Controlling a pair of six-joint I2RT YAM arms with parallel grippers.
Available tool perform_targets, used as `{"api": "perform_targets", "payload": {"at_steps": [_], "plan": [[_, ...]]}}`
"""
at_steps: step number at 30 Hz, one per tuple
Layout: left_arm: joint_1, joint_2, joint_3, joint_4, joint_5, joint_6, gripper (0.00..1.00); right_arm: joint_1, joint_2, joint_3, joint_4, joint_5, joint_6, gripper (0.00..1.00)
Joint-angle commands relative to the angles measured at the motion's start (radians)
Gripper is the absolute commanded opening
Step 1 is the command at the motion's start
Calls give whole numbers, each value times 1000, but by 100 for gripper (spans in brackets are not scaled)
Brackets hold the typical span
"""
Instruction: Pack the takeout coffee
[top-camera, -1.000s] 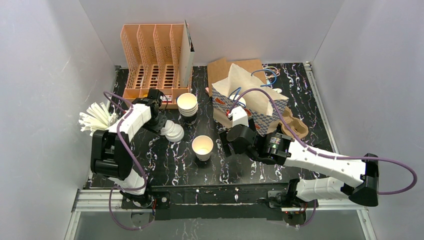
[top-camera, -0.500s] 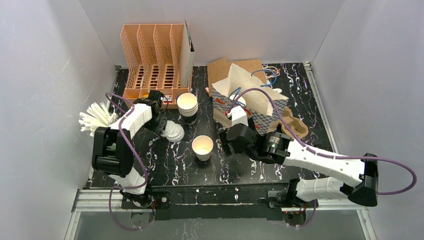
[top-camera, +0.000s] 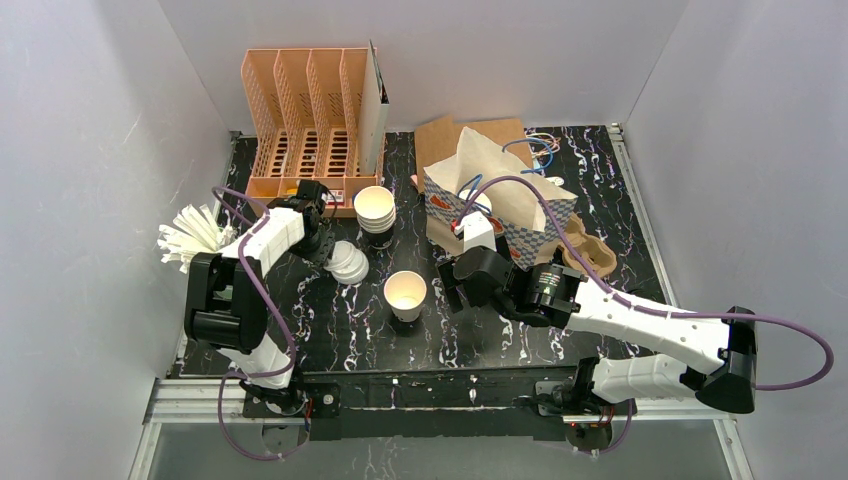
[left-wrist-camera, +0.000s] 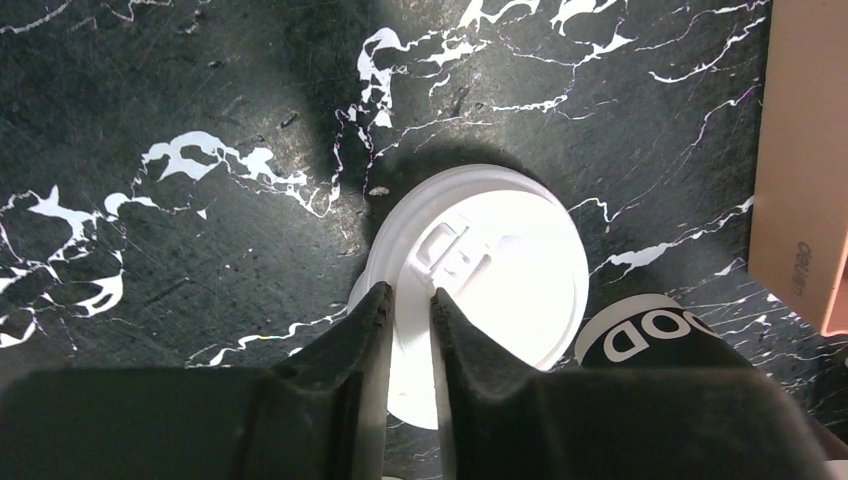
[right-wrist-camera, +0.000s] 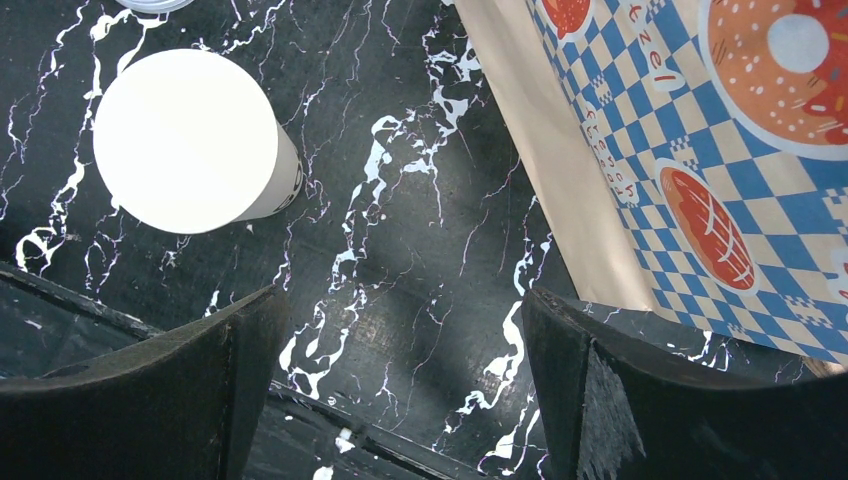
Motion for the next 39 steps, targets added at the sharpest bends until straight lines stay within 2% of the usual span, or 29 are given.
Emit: {"api": "perform_targets", "payload": {"at_steps": [1, 11, 17, 24, 30, 34, 39], "plan": [[12, 2, 9, -50, -36, -10, 13, -5, -5, 8, 32, 3, -2, 96], [14, -97, 137, -182, -102, 0, 8, -6, -1, 10, 35, 5, -7, 95], [14, -236, 99, -247, -60, 52, 8, -9, -3, 3, 60, 2, -30, 95], [12, -435, 17, -266, 69, 269, 7, -12, 64, 81, 115, -11, -162, 96], [6, -550, 13, -272, 174, 531, 6, -41, 138, 214, 94, -183, -131, 92], [-32, -627, -39, -229, 189, 589, 7, -78, 203, 316, 11, -249, -81, 91], [-203, -673, -80, -137, 161, 558, 8, -142, 228, 384, -18, -347, -38, 89]]}}
